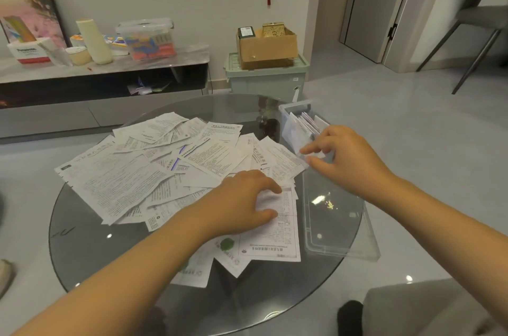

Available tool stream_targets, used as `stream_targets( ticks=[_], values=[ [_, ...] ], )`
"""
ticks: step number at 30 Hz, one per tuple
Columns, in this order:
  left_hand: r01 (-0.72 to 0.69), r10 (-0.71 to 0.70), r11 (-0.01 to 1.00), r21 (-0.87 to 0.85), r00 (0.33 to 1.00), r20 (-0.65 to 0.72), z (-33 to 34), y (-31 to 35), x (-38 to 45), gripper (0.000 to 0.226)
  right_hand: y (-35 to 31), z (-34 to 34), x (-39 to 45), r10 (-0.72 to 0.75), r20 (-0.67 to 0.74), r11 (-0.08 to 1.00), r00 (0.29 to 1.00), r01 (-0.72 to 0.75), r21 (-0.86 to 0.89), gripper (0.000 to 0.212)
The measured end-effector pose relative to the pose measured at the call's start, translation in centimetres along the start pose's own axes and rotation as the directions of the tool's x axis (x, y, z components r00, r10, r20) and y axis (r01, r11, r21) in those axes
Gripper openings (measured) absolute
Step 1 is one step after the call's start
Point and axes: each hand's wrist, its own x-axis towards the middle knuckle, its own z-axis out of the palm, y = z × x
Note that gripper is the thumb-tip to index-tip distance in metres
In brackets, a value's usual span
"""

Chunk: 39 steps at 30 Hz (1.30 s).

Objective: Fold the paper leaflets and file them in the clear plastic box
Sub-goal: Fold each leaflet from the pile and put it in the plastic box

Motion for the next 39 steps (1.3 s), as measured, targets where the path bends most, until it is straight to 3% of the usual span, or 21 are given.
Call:
stream_targets(
  ticks=[8,16,20,24,33,39],
  values=[
    [-0.006,-0.015,0.996,0.086,0.968,0.250,0.7,-1.0,-3.2,0.070,-2.5,1.8,-3.3,-0.118,0.298,0.993,0.947,0.121,0.010,0.027],
    [0.012,-0.029,0.997,0.076,0.975,0.220,1.3,-1.5,-4.8,0.070,-3.3,3.2,-4.9,-0.231,0.544,0.964,0.807,0.266,0.016,0.039],
    [-0.002,-0.013,0.996,0.088,0.985,0.172,1.9,-1.8,-4.9,0.064,-3.3,3.3,-5.0,-0.243,0.567,0.952,0.787,0.306,-0.016,0.052],
    [0.002,-0.008,0.998,0.071,0.996,0.089,2.6,-2.3,-4.9,0.059,-3.3,3.9,-5.1,-0.221,0.562,0.964,0.797,0.265,0.003,0.049],
    [0.021,-0.037,0.995,-0.094,0.984,-0.175,4.2,-2.6,-4.6,0.027,-3.3,4.2,-5.3,-0.200,0.540,0.966,0.817,0.255,-0.028,0.054],
    [0.063,-0.089,0.978,-0.198,0.988,-0.127,3.8,-2.6,-4.5,0.022,-3.9,3.4,-5.1,-0.226,0.497,0.961,0.838,0.276,-0.029,0.043]
  ],
)
